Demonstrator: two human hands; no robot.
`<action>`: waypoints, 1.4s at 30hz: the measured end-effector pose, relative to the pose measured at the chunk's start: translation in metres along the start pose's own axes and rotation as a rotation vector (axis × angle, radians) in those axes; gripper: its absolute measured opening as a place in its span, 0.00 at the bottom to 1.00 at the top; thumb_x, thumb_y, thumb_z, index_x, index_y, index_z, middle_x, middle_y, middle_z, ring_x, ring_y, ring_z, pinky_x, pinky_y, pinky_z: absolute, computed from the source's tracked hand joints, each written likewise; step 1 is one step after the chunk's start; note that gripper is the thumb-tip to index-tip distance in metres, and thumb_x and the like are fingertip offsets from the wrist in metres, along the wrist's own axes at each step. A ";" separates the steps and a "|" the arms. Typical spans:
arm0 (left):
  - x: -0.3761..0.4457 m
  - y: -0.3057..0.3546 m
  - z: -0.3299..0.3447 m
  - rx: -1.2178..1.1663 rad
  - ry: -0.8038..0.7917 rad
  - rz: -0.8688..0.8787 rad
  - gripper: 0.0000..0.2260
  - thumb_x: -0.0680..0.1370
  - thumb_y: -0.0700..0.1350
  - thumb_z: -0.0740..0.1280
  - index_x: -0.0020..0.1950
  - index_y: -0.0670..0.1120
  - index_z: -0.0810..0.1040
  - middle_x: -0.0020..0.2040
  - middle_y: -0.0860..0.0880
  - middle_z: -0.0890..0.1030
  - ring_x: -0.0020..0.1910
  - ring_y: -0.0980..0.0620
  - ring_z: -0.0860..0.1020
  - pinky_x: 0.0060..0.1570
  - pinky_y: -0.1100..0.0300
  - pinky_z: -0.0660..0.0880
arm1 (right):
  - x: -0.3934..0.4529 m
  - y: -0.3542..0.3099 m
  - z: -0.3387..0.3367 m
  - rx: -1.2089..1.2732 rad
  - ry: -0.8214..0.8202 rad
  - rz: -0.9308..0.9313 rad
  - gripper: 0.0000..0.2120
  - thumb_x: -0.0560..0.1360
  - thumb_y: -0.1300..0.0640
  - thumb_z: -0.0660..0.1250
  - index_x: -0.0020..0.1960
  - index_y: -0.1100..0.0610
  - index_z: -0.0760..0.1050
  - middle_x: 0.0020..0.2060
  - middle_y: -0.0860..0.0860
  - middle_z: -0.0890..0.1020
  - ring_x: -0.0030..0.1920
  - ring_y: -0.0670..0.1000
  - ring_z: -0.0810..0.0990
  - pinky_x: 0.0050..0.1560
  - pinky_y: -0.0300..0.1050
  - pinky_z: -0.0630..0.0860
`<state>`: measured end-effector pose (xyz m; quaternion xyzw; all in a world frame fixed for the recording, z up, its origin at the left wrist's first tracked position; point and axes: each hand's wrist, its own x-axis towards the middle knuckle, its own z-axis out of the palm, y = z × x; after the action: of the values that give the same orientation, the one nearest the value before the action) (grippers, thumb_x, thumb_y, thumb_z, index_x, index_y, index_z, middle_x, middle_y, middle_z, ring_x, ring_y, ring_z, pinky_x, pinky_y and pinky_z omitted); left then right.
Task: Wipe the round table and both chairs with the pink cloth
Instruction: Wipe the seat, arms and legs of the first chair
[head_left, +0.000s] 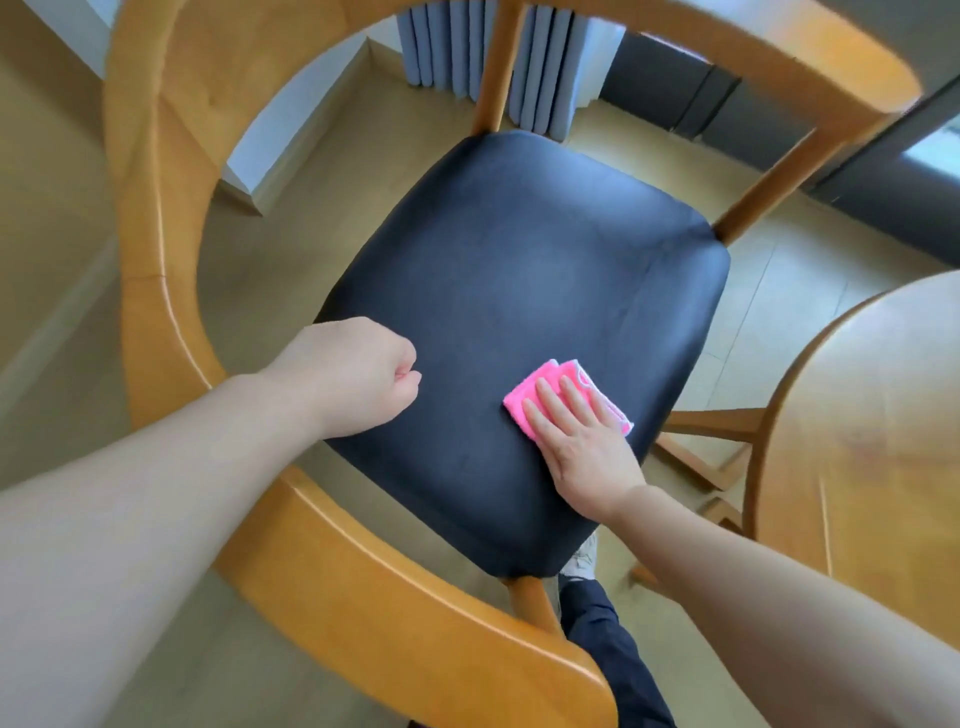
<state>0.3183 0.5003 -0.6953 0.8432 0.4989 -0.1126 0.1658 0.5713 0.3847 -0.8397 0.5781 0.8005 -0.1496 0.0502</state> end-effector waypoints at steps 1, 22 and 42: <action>-0.002 0.004 0.001 0.009 0.001 0.023 0.18 0.78 0.51 0.59 0.29 0.48 0.64 0.27 0.51 0.69 0.26 0.52 0.66 0.26 0.62 0.59 | -0.011 -0.009 0.003 0.003 0.007 -0.020 0.24 0.81 0.54 0.57 0.76 0.52 0.61 0.75 0.54 0.62 0.76 0.62 0.55 0.75 0.61 0.49; -0.022 0.061 0.013 -0.031 0.029 0.097 0.18 0.78 0.50 0.60 0.28 0.50 0.66 0.27 0.52 0.71 0.26 0.53 0.70 0.26 0.63 0.61 | -0.083 -0.002 0.027 0.276 0.033 0.142 0.28 0.79 0.66 0.59 0.77 0.55 0.57 0.76 0.54 0.50 0.74 0.60 0.37 0.73 0.56 0.38; -0.060 0.108 -0.148 -0.284 0.017 0.129 0.12 0.77 0.53 0.64 0.60 0.54 0.73 0.53 0.59 0.75 0.48 0.57 0.74 0.50 0.59 0.74 | -0.083 -0.041 -0.233 1.217 0.012 0.480 0.15 0.81 0.46 0.57 0.66 0.45 0.73 0.54 0.43 0.79 0.54 0.47 0.77 0.43 0.38 0.76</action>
<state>0.3882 0.4617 -0.5198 0.8424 0.4562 -0.0229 0.2859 0.5814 0.3668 -0.5898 0.6666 0.4219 -0.5575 -0.2586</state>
